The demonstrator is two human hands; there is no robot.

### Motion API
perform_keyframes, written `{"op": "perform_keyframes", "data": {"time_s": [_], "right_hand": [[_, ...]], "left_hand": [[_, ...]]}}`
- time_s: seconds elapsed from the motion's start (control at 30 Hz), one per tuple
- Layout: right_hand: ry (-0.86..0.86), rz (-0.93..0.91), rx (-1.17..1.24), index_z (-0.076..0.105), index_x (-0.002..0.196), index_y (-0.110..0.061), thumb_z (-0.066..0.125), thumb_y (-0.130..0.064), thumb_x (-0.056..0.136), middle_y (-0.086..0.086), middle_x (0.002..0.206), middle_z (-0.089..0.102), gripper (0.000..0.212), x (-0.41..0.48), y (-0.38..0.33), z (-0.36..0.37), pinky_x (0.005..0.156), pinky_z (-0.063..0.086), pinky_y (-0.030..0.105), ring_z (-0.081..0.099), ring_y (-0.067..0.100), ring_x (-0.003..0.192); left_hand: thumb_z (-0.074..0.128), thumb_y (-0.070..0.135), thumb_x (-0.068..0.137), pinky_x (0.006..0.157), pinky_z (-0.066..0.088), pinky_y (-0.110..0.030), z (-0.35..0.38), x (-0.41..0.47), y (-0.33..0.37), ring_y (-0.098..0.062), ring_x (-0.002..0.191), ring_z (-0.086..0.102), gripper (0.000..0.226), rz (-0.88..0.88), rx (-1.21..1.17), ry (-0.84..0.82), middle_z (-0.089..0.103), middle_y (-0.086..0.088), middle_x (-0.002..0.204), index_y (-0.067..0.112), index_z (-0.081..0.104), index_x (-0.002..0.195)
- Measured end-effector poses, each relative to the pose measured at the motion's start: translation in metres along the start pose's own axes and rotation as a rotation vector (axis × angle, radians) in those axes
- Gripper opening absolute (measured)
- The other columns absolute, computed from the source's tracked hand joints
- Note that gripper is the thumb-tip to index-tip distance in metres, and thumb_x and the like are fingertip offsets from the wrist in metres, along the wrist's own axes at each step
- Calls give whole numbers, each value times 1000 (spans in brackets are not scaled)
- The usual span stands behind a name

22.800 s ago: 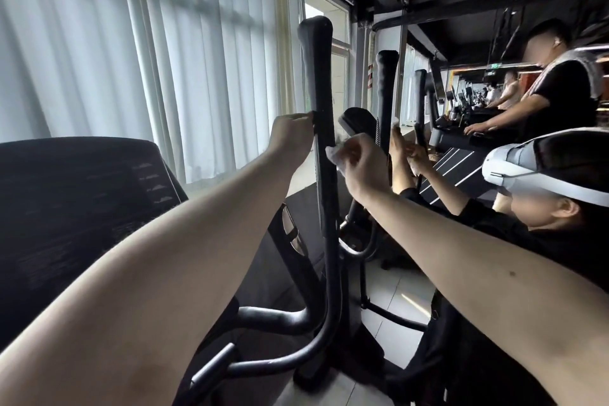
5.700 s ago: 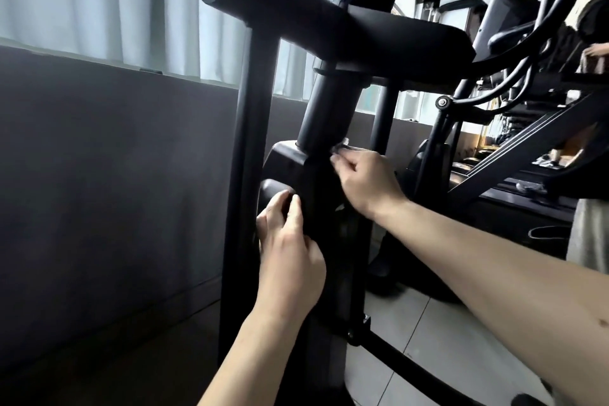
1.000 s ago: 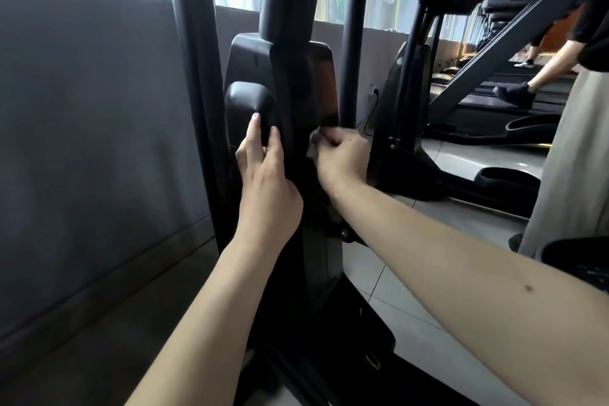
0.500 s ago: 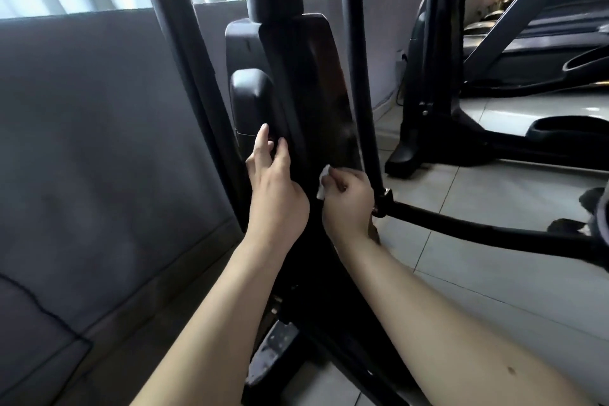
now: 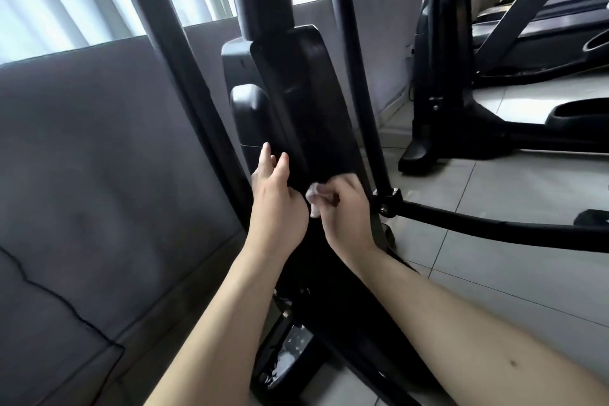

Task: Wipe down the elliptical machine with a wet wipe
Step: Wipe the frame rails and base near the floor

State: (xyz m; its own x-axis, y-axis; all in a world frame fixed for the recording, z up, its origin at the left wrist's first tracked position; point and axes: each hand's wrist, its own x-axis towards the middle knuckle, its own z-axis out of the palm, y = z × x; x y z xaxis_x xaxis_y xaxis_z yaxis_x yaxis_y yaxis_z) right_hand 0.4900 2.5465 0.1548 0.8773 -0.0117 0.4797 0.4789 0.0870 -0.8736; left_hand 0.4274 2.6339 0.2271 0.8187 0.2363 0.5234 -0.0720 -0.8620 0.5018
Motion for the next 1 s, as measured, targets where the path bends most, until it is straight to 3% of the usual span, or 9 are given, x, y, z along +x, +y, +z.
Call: {"op": "perform_keyframes", "data": {"time_s": [0.1, 0.17, 0.27, 0.4, 0.5, 0.57, 0.7, 0.9, 1.0], "right_hand": [[-13, 87, -7, 64, 70, -9, 73, -3, 90, 2, 97, 59, 23, -4, 9, -9, 75, 53, 19, 67, 16, 65], [5, 60, 15, 66, 69, -6, 73, -6, 90, 7, 95, 61, 23, 6, -4, -7, 74, 51, 18, 66, 5, 68], [108, -60, 38, 75, 83, 1, 75, -4, 90, 11, 101, 63, 8, 31, -32, -1, 71, 44, 4, 62, -11, 74], [113, -84, 87, 76, 94, 1, 73, -6, 93, 2, 107, 59, 8, 38, -32, 4, 73, 49, 7, 66, -4, 79], [107, 96, 99, 71, 93, 9, 66, -4, 97, -2, 103, 56, 14, 11, 10, -8, 67, 47, 8, 64, -5, 71], [99, 229, 36, 69, 89, 11, 64, 1, 96, -5, 95, 58, 12, 0, 37, -22, 67, 48, 10, 63, -4, 66], [181, 225, 53, 70, 80, -2, 68, -3, 95, 6, 86, 64, 16, 35, 27, -32, 66, 46, 14, 60, -5, 59], [143, -40, 172, 69, 110, 3, 52, -5, 105, 12, 109, 64, 20, 76, -20, -15, 93, 42, 9, 60, -11, 94], [77, -59, -21, 54, 141, -3, 45, -9, 107, 9, 150, 50, 36, 53, 22, -10, 114, 28, 10, 39, -9, 137]], "left_hand": [[40, -12, 91, 85, 9, 12, 4, -6, 6, -3, 147, 9, 68, -1, -3, -29, -1, 0, 170, 8, 34, 155], [40, -12, 92, 81, 9, 15, 8, -9, 8, 2, 141, 10, 67, 10, 11, -16, -3, -2, 169, 6, 32, 156], [37, -14, 90, 86, 7, 13, 16, -11, 7, -9, 144, 12, 69, 25, 45, 7, -4, -5, 169, 5, 32, 156], [38, -14, 87, 94, 5, 11, 26, -12, 9, -8, 142, 13, 73, 56, 69, 26, -6, -4, 167, 6, 30, 157], [40, -14, 86, 115, 28, -18, 35, -14, 12, -10, 143, 12, 74, 91, 98, 49, -9, 1, 166, 7, 30, 156], [43, -12, 85, 116, 37, -41, 42, -15, 13, -16, 146, 9, 75, 95, 118, 36, -13, 4, 165, 9, 29, 156], [50, -7, 83, 120, 29, -47, 52, -13, 12, -25, 148, 8, 77, 66, 136, 46, -15, 3, 165, 10, 30, 156], [54, -7, 79, 118, 31, -51, 56, -12, 2, -31, 146, 15, 81, 122, 191, 80, -10, -6, 165, 9, 31, 155], [52, -9, 79, 119, 31, -51, 59, -13, -1, -31, 147, 14, 82, 137, 211, 91, -11, -8, 166, 9, 29, 156]]}}
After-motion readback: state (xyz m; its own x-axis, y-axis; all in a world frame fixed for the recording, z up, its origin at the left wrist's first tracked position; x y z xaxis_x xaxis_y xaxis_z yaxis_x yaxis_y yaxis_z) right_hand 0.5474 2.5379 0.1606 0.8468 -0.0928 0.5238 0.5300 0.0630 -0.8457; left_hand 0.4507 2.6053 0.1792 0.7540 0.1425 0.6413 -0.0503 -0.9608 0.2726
